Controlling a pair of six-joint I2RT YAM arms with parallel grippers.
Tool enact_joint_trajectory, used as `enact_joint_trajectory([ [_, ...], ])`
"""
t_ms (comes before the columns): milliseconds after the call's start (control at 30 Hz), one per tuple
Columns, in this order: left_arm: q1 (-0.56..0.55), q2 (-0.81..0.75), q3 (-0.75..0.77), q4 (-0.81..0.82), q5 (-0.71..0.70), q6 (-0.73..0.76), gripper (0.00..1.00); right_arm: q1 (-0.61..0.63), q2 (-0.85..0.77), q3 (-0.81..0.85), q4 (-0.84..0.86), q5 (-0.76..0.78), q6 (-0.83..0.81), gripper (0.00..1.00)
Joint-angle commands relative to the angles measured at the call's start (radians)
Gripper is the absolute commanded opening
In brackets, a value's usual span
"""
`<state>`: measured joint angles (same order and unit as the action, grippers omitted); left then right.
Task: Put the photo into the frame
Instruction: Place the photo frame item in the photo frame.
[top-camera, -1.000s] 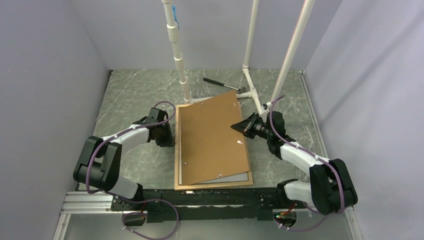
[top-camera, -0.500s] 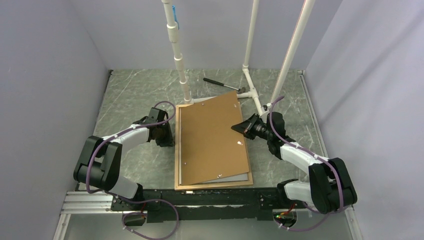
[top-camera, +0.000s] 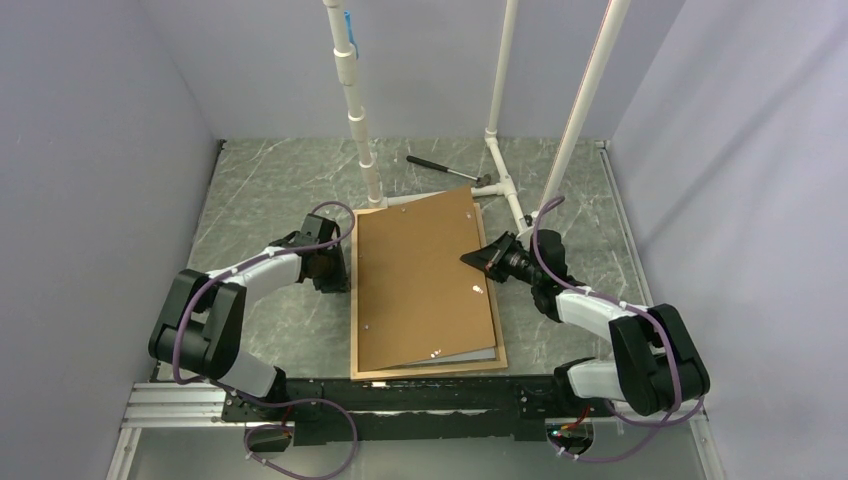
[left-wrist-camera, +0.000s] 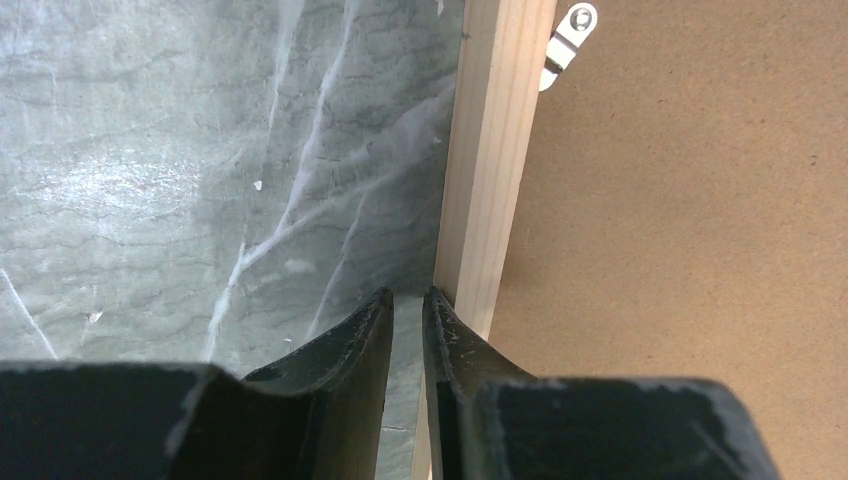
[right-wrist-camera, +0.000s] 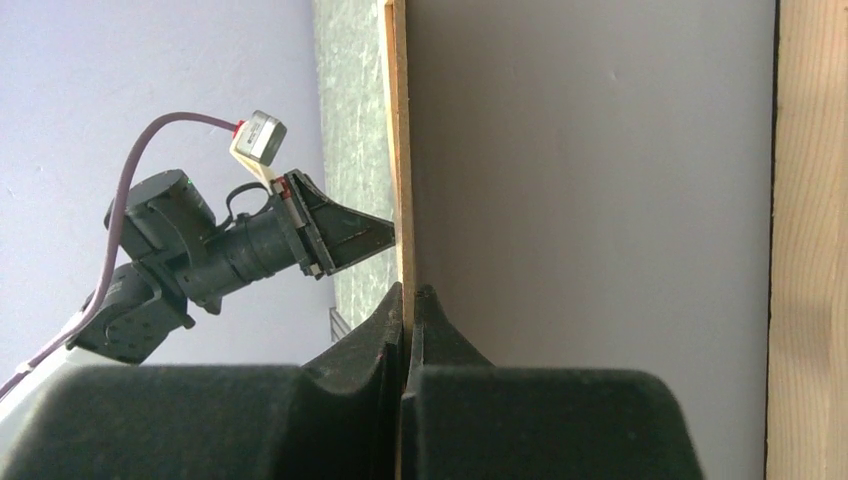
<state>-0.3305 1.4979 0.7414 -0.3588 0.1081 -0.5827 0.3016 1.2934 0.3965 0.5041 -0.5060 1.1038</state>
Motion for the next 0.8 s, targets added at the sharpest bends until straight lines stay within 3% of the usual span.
enact_joint_trajectory([
  [0,-0.029,0.066,-0.021,-0.027,-0.024,0.015,0.27,0.033,0.033,-0.023,-0.003,0.003,-0.002,0.0],
  [167,-0.033,0.068,-0.021,-0.027,-0.025,0.012,0.28,0.034,0.044,0.003,-0.085,0.023,-0.067,0.0],
  [333,-0.036,0.068,-0.016,-0.034,-0.032,0.013,0.29,0.034,0.068,0.029,-0.125,0.025,-0.116,0.31],
  [567,-0.038,0.071,-0.015,-0.035,-0.034,0.013,0.29,0.042,0.1,0.057,-0.181,0.041,-0.172,0.51],
  [767,-0.039,0.076,-0.014,-0.037,-0.035,0.012,0.29,0.066,0.081,0.088,-0.279,0.095,-0.235,0.74],
])
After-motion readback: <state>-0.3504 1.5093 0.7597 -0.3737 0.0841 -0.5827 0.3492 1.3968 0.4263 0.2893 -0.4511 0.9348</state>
